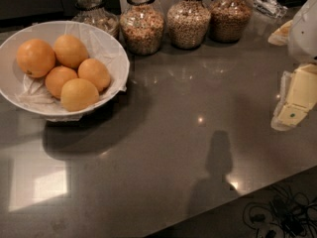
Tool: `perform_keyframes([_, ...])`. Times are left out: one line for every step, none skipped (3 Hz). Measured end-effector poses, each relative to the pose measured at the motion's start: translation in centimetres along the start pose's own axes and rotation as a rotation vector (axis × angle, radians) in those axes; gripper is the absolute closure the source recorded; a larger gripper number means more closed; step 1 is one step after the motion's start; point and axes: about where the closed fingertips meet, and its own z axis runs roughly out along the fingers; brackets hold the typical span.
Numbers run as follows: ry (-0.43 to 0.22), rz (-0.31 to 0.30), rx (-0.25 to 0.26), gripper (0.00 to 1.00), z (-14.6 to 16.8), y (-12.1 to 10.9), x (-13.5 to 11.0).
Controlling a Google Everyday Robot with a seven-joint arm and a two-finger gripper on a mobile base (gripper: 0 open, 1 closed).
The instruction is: Pick orange from white bowl
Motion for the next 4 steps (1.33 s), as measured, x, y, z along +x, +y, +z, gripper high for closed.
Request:
perform_keyframes([0.0, 0.0, 0.0, 0.0, 0.0, 0.0, 0.0])
perform_keyframes([-0.049, -0.031, 0.022, 0.0, 0.2, -0.8, -2.6])
perform_keyframes([-0.14, -0.104, 0.041, 0.0, 0.7, -2.1, -8.3])
perform_keyframes([-0.224, -0.157, 0.034, 0.0, 1.5, -3.0, -14.1])
